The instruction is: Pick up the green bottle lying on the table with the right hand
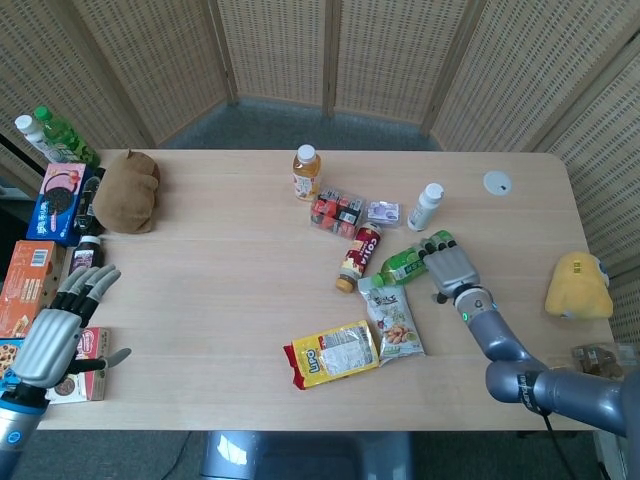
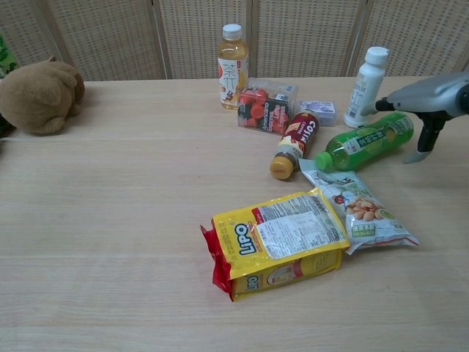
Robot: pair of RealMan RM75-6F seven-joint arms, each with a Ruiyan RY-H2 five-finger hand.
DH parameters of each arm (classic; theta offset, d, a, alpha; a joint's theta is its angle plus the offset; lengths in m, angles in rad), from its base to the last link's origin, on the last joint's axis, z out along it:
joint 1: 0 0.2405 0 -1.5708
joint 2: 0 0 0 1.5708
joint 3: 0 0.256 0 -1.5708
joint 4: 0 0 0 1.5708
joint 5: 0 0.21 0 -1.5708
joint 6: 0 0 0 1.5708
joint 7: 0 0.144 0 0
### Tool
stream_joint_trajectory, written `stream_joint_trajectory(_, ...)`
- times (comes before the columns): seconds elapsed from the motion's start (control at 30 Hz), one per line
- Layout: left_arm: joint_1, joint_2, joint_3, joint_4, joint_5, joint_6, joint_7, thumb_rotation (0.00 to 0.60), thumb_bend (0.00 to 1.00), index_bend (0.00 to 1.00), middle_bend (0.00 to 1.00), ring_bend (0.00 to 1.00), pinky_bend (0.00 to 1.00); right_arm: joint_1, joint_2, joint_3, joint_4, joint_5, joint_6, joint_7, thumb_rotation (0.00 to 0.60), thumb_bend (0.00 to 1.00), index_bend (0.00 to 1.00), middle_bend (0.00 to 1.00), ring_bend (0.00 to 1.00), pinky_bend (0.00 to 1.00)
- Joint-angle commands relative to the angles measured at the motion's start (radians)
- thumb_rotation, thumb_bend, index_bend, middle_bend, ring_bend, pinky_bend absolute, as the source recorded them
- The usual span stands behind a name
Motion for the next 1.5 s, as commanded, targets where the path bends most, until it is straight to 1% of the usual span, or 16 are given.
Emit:
stream_joint_trajectory(0.03, 0.016, 0.009, 0.007, -0.003, 0.001, 0.018, -0.001, 0.6, 0.0, 0.0, 0.0, 0.0, 0.0, 0.026, -0.1, 0.026, 0.147, -0.045, -0.109, 0.059, 0.6, 0.25, 0.0, 0.0, 0.0, 0.0)
stream_joint_trajectory(0.1, 0.027, 0.015, 0.012, -0.005, 0.004, 0.032, -0.003, 0.6, 0.0, 0.0, 0.0, 0.0, 0.0, 0.027, -0.143, 0.033, 0.215, -0.081, -0.145, 0.094, 0.6, 0.25, 0.0, 0.0, 0.0, 0.0)
stream_joint_trajectory(0.2, 0.039, 0.026, 0.016, -0.007, 0.009, 0.048, -0.003, 0.6, 0.0, 0.0, 0.0, 0.0, 0.0, 0.025, -0.172, 0.041, 0.267, -0.131, -0.168, 0.133, 0.6, 0.25, 0.0, 0.0, 0.0, 0.0)
stream_joint_trajectory(0.37, 0.044, 0.03, 0.017, -0.006, 0.016, 0.055, -0.009, 0.6, 0.0, 0.0, 0.0, 0.0, 0.0, 0.024, -0.176, 0.054, 0.288, -0.179, -0.18, 0.173, 0.6, 0.25, 0.0, 0.0, 0.0, 0.0)
stream_joint_trajectory(0.63, 0.045, 0.026, 0.016, -0.001, 0.023, 0.055, -0.011, 0.6, 0.0, 0.0, 0.0, 0.0, 0.0, 0.018, -0.164, 0.053, 0.29, -0.19, -0.182, 0.184, 0.6, 0.25, 0.0, 0.0, 0.0, 0.0)
stream_joint_trajectory(0.73, 0.042, 0.025, 0.013, -0.002, 0.024, 0.05, -0.01, 0.6, 0.0, 0.0, 0.0, 0.0, 0.0, 0.013, -0.15, 0.047, 0.273, -0.18, -0.178, 0.177, 0.6, 0.25, 0.0, 0.1, 0.07, 0.03)
stream_joint_trajectory(0.77, 0.04, 0.024, 0.012, -0.003, 0.026, 0.048, -0.01, 0.6, 0.0, 0.0, 0.0, 0.0, 0.0, 0.013, -0.146, 0.044, 0.268, -0.172, -0.179, 0.172, 0.6, 0.25, 0.0, 0.15, 0.11, 0.05)
stream_joint_trajectory(0.8, 0.038, 0.024, 0.012, -0.005, 0.028, 0.046, -0.008, 0.6, 0.0, 0.0, 0.0, 0.0, 0.0, 0.013, -0.144, 0.042, 0.267, -0.165, -0.181, 0.167, 0.6, 0.25, 0.0, 0.17, 0.13, 0.06)
stream_joint_trajectory(0.93, 0.036, 0.025, 0.012, -0.013, 0.037, 0.045, 0.002, 0.6, 0.0, 0.0, 0.0, 0.0, 0.0, 0.021, -0.144, 0.035, 0.268, -0.139, -0.185, 0.147, 0.6, 0.25, 0.0, 0.2, 0.16, 0.08)
stream_joint_trajectory(1.07, 0.04, 0.029, 0.013, -0.019, 0.04, 0.05, 0.009, 0.6, 0.0, 0.0, 0.0, 0.0, 0.0, 0.025, -0.145, 0.032, 0.271, -0.125, -0.18, 0.135, 0.6, 0.25, 0.0, 0.3, 0.23, 0.12)
stream_joint_trajectory(1.13, 0.042, 0.03, 0.014, -0.02, 0.041, 0.052, 0.011, 0.6, 0.0, 0.0, 0.0, 0.0, 0.0, 0.026, -0.146, 0.031, 0.271, -0.121, -0.178, 0.132, 0.6, 0.25, 0.0, 0.31, 0.24, 0.12)
stream_joint_trajectory(1.5, 0.046, 0.034, 0.015, -0.024, 0.047, 0.056, 0.012, 0.6, 0.0, 0.0, 0.0, 0.0, 0.0, 0.023, -0.148, 0.015, 0.281, -0.105, -0.182, 0.121, 0.6, 0.25, 0.03, 0.31, 0.24, 0.13)
